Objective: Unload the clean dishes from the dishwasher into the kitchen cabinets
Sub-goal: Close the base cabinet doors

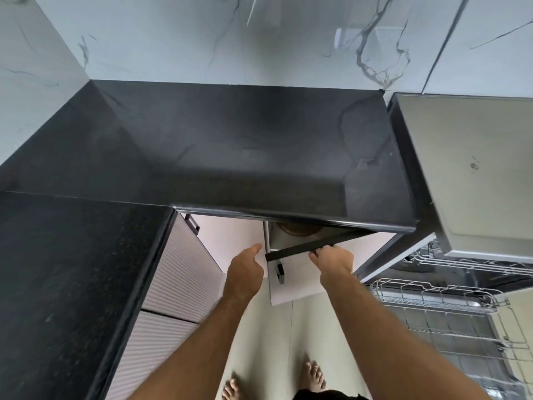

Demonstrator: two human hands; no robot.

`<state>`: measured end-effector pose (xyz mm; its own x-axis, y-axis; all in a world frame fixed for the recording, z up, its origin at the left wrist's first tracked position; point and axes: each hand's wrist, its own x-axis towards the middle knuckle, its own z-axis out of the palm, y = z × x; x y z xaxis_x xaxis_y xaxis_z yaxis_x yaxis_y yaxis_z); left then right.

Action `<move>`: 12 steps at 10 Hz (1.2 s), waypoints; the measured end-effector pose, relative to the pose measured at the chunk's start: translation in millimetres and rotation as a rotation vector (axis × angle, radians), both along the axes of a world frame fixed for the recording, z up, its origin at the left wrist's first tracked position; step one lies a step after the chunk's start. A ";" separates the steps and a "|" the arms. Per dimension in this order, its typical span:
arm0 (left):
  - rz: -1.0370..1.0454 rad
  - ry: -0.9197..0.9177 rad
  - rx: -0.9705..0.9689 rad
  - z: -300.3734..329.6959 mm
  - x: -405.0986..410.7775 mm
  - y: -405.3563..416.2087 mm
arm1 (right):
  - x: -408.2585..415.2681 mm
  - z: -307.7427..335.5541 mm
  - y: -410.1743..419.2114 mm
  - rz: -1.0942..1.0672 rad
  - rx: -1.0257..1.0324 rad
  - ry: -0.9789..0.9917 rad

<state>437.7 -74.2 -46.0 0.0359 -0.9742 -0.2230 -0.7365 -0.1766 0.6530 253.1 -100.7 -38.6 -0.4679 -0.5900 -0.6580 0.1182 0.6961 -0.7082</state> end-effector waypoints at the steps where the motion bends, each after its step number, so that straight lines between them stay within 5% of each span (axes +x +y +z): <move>1: 0.125 0.045 0.062 -6.3 -9.1 -9.3 | -3.5 -1.4 -6.3 -0.305 -0.107 -0.323; 3: 0.510 0.431 0.261 -18.4 -23.4 -24.4 | 2.1 5.7 -17.2 -0.431 -0.112 -0.500; 5: 0.662 0.867 0.370 -3.3 -34.7 -42.3 | 7.8 7.3 -29.8 -0.301 -0.137 -0.493; 12: 0.713 1.136 0.364 -21.7 -57.1 -91.6 | 37.1 -11.9 -59.8 -0.729 -0.289 -0.713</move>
